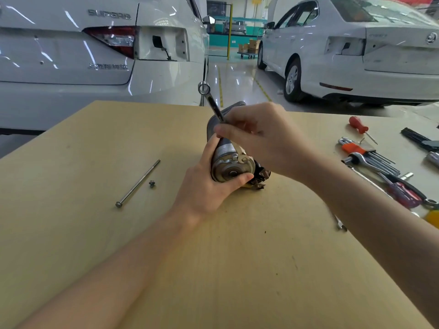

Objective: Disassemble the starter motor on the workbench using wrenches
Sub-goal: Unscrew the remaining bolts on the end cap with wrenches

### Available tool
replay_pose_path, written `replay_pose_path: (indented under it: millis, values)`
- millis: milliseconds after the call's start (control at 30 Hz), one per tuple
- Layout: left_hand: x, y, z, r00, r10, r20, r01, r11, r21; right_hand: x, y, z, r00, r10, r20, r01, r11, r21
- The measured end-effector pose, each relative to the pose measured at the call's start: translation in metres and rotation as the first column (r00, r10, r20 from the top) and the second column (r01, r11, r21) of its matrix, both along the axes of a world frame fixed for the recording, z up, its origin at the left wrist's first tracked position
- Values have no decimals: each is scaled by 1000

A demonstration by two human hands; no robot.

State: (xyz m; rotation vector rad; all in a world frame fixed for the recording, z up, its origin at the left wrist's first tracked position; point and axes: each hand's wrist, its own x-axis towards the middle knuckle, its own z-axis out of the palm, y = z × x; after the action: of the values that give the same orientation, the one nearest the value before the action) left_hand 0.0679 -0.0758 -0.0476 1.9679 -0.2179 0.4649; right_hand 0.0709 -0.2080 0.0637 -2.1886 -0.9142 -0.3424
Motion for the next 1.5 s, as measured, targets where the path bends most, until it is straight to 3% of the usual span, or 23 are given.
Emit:
replay_pose_path:
  millis: [67,100,167,233,300,400,500,767,1267,1500]
  values:
    - [0,0,-1,1000,3,12,-3,1000,-1,-2,-6,-4,998,68,6,-68,994,83]
    - [0,0,-1,1000,2,20,-1,1000,-7,-3,-11,-6,992,124,-30,-114,969,220]
    - [-1,0,1,1000,-16,22,16,1000,-13,-7,-25,-7,953,271,-137,-140,793,593]
    - [-1,0,1,1000,-28,12,28,999,-20,-9,-37,-8,867,431,-249,-39,558,829]
    - [-2,0,1,1000,-28,12,29,999,-31,-12,-42,-17,790,493,-365,124,454,882]
    - [-2,-1,1,1000,-19,17,20,1000,-18,-21,-43,-44,657,513,-552,395,390,832]
    - [-1,0,1,1000,-3,24,3,1000,0,-28,-41,-61,541,562,-625,585,282,760]
    - [-1,0,2,999,-3,46,3,1000,13,-26,-34,-67,514,554,-655,636,266,724]
    - [-2,0,3,999,-12,38,11,1000,16,-25,-34,-69,570,551,-610,604,222,765]
    - [-2,0,2,1000,-15,27,15,1000,0,-22,-35,-66,636,468,-613,541,297,787]
